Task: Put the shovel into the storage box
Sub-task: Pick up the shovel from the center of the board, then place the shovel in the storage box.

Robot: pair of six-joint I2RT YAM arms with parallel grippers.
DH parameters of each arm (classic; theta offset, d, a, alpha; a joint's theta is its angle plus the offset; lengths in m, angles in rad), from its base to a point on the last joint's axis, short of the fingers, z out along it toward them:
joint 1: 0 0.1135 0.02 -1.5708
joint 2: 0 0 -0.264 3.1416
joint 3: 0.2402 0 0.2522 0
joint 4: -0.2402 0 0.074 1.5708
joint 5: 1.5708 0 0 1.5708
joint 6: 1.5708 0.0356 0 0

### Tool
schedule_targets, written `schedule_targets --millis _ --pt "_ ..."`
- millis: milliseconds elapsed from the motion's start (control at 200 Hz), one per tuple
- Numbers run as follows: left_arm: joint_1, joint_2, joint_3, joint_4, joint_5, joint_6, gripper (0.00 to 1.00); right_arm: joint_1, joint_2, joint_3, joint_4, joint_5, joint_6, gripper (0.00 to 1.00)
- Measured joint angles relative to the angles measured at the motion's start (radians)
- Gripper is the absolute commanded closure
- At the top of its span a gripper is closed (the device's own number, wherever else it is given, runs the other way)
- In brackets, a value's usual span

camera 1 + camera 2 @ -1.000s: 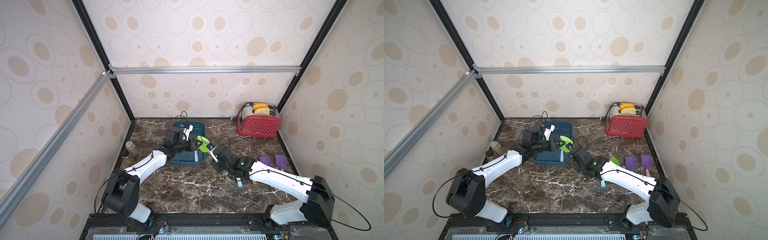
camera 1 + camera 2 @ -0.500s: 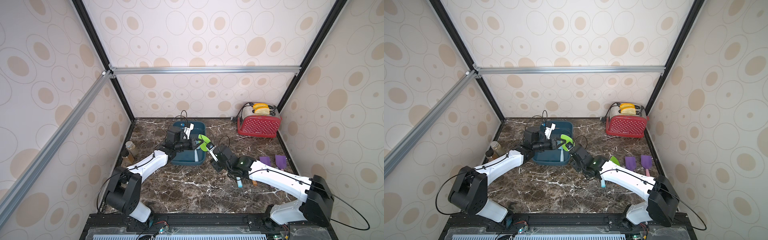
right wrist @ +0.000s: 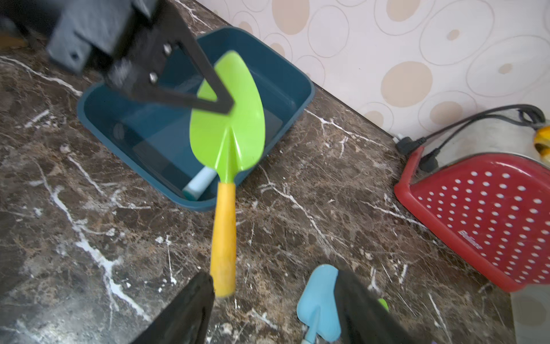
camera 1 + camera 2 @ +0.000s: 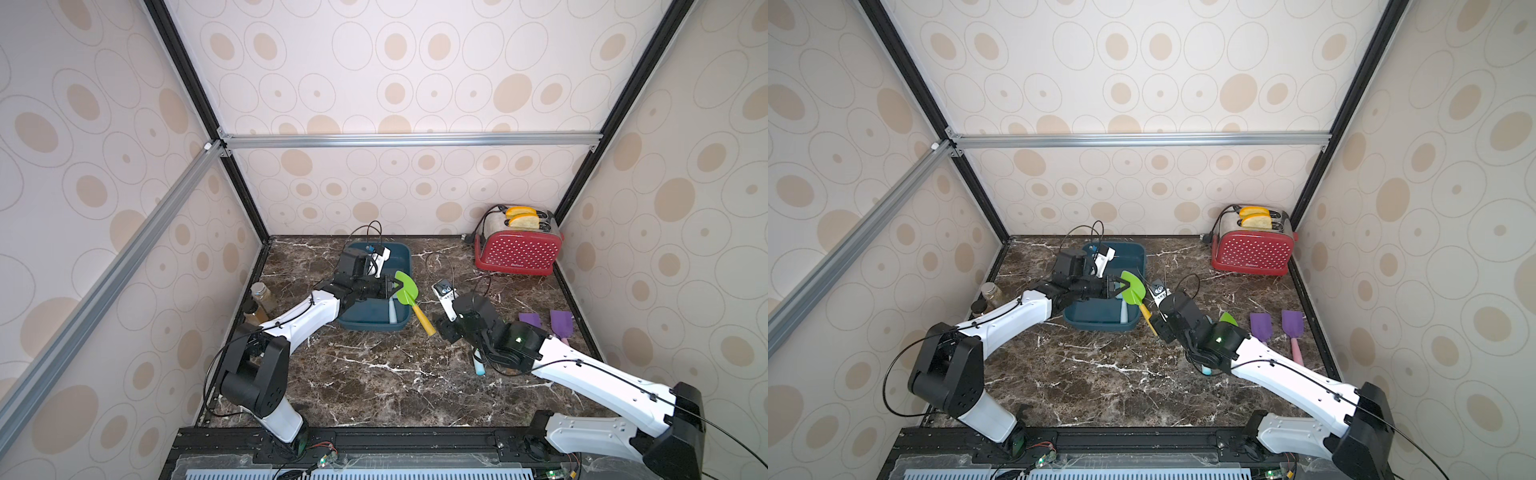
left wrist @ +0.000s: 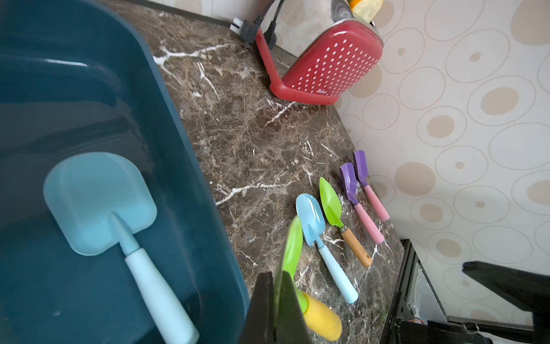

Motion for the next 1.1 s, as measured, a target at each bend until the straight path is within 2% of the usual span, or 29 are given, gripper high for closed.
schedule_targets --millis 230,401,566,771,997,1102 --pt "0.171 0.066 0.241 -0.220 0.050 0.171 1.00 -0.018 -0.148 -0.194 -0.143 0.071 0.100 0.28" --pt "0.259 0.205 0.439 -0.384 0.109 0.302 1.00 -0.029 -0.233 -0.266 -0.224 0.090 0.182 0.27" --pt "0.266 0.414 0.631 -0.582 0.119 0.435 1.00 -0.035 -0.256 -0.285 -0.259 0.099 0.248 0.27" --pt "0.263 0.624 0.775 -0.777 0.097 0.534 1.00 -0.036 -0.262 -0.325 -0.262 0.081 0.308 0.27" --pt "0.263 0.752 1.023 -0.962 0.064 0.621 1.00 -0.037 -0.265 -0.356 -0.275 0.069 0.343 0.27" --pt "0.263 0.781 1.074 -0.995 0.052 0.635 1.00 -0.037 -0.265 -0.360 -0.275 0.068 0.348 0.27"
